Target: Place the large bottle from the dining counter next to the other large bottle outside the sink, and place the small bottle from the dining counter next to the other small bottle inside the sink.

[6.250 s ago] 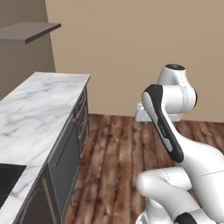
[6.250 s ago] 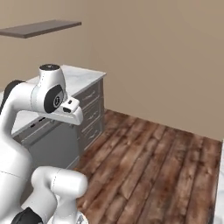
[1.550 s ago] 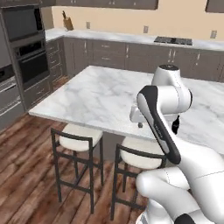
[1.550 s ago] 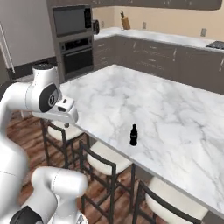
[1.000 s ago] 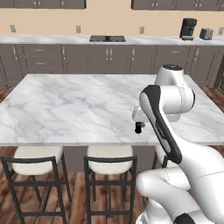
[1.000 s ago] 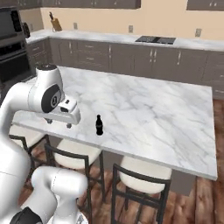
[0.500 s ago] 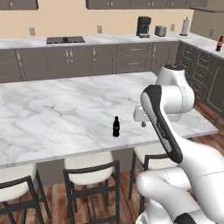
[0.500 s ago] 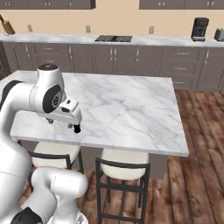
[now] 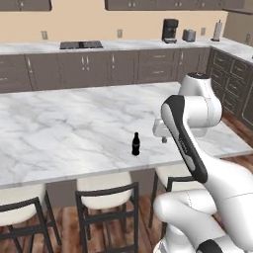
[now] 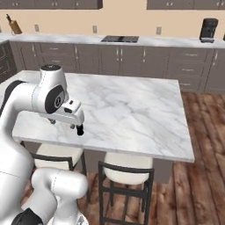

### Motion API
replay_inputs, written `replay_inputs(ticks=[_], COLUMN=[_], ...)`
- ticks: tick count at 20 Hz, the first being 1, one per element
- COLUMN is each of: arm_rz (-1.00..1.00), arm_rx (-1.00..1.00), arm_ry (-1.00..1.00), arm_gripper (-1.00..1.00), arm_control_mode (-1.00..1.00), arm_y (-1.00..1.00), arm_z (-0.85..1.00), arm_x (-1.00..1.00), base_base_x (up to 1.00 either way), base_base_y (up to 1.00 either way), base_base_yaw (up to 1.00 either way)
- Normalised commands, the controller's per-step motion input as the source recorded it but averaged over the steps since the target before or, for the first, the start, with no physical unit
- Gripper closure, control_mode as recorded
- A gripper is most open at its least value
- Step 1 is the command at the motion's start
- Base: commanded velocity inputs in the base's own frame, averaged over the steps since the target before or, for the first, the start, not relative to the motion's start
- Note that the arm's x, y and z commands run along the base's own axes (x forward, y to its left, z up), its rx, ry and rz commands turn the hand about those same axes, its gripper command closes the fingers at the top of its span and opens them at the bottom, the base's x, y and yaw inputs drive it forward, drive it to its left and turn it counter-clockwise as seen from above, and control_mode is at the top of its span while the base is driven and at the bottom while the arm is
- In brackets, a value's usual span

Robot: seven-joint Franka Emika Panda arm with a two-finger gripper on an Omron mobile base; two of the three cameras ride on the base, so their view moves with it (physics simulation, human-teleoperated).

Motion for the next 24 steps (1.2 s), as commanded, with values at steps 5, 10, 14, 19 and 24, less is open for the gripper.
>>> replay_inputs(ticks=[5, 10, 14, 19, 24], arm_rz=[0.00, 0.00, 0.00, 0.00, 0.00], arm_rx=[0.00, 0.00, 0.00, 0.00, 0.00], arm_ry=[0.00, 0.00, 0.00, 0.00, 0.00], arm_gripper=[-1.00, -1.00, -1.00, -1.00, -1.00], arm_control_mode=[1.00, 1.00, 1.00, 1.00, 1.00], arm_y=[0.00, 0.00, 0.00, 0.00, 0.00], arm_z=[0.00, 0.00, 0.00, 0.00, 0.00], arm_x=[0.00, 0.00, 0.00, 0.00, 0.00], base_base_x=[0.19, 0.38, 0.79, 0.74, 0.34], base_base_y=[0.22, 0.49, 0.69, 0.15, -0.25], base_base_yaw=[0.17, 0.04, -0.09, -0.09, 0.00])
